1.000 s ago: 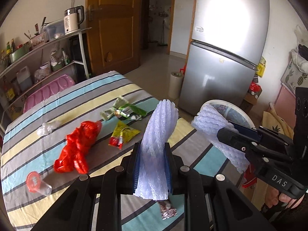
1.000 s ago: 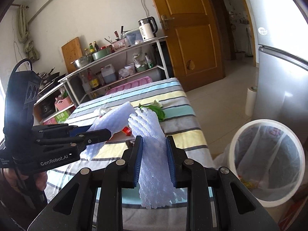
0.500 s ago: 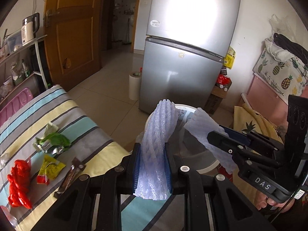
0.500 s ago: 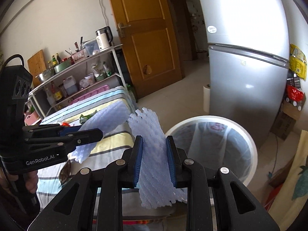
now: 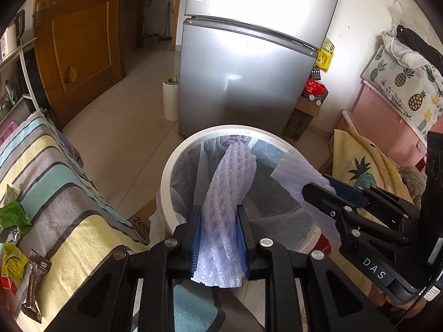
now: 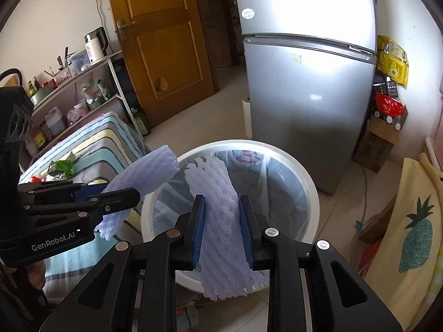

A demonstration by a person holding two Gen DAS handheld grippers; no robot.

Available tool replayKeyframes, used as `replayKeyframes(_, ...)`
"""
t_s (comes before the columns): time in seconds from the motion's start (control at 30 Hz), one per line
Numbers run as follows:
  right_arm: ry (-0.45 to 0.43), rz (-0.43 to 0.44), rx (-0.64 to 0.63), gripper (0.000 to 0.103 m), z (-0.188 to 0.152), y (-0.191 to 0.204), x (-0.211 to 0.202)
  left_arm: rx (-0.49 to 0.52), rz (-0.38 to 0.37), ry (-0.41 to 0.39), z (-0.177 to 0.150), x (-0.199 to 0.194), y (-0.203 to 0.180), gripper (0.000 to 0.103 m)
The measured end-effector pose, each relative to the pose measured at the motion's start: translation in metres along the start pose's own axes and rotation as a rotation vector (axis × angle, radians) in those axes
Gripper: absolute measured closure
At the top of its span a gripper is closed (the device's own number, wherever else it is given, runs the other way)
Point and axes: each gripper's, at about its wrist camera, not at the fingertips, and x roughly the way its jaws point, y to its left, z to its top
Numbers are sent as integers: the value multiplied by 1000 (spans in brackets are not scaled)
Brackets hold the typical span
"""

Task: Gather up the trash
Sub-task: 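Carry both foam nets to the bin and open both grippers over it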

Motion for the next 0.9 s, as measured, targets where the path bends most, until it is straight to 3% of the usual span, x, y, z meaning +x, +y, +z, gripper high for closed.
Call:
replayKeyframes(0.17, 43, -39, -7, 74, -3, -7, 18, -38, -3, 30, -1, 14, 8, 79)
replayKeyframes(0.27, 59, -58, -9, 71, -6, -9, 24, -49, -22, 40, -1, 18, 13, 73)
replayKeyframes(0.33, 68, -60, -5, 68, -7, -10, 25, -58, -15, 41, -2, 16, 17, 54)
replayKeyframes(0.4, 69, -60, -7, 65, -9, -10, 25, -56, 5, 30, -3, 14, 18, 47)
replayKeyframes(0.5, 61, -64, -12, 62, -9, -8, 22, -67, -16, 17, -3, 8, 21, 47)
replayKeyframes(0.57, 61, -68, -17, 54, -9, -6, 22, -60, 7, 5, -4, 4, 20, 47)
replayKeyframes(0.9, 5, -35, -29, 53, -8, 16, -3, -91, 28, -73, -16, -47, 37, 47)
